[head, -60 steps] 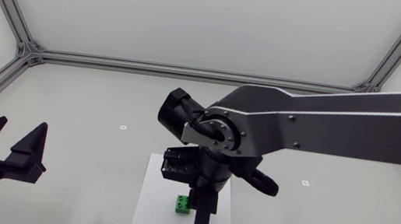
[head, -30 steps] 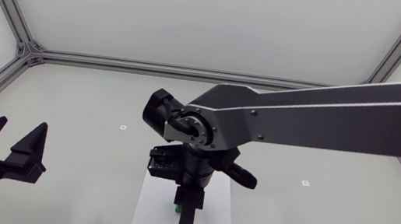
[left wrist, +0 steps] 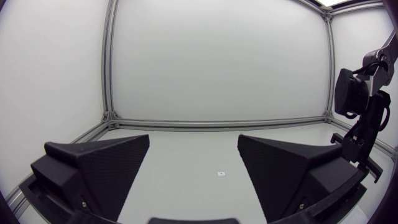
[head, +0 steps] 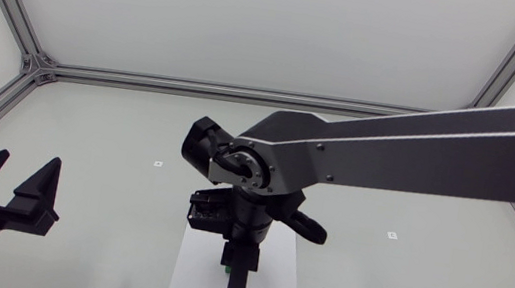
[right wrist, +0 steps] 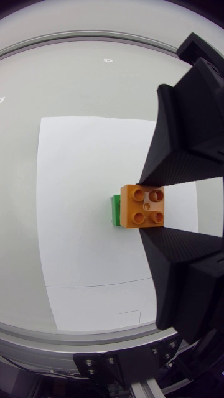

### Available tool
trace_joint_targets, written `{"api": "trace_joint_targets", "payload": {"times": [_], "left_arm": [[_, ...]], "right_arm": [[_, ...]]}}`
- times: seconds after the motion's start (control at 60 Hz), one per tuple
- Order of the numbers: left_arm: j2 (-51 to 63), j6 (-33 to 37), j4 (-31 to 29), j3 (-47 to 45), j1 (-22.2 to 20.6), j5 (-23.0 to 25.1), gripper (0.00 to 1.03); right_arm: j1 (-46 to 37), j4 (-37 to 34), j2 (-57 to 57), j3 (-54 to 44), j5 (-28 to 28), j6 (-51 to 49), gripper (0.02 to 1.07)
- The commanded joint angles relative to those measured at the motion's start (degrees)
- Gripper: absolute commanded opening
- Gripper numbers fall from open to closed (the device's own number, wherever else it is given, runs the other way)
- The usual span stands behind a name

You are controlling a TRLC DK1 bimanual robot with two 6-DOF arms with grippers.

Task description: Pick up the orange 2x2 brick with the right arm and stack it on top of the green 2x2 brick in the center

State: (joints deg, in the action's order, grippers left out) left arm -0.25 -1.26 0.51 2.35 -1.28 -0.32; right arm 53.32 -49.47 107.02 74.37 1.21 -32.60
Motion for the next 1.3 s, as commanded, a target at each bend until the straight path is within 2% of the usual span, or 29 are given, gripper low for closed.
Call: {"api": "trace_joint_targets", "payload": {"times": [0.0,1.283], "left_arm": [[-0.45,0.73,-0.78,-2.35,0.14,0.32,0.99],[-0.45,0.73,-0.87,-2.35,0.14,0.23,0.99]], "right_arm": [[0.73,0.17,1.70,-0.36,-0.60,-0.45,0.08],[-0.23,1.84,3.72,-2.56,-1.39,-1.50,0.08]]}}
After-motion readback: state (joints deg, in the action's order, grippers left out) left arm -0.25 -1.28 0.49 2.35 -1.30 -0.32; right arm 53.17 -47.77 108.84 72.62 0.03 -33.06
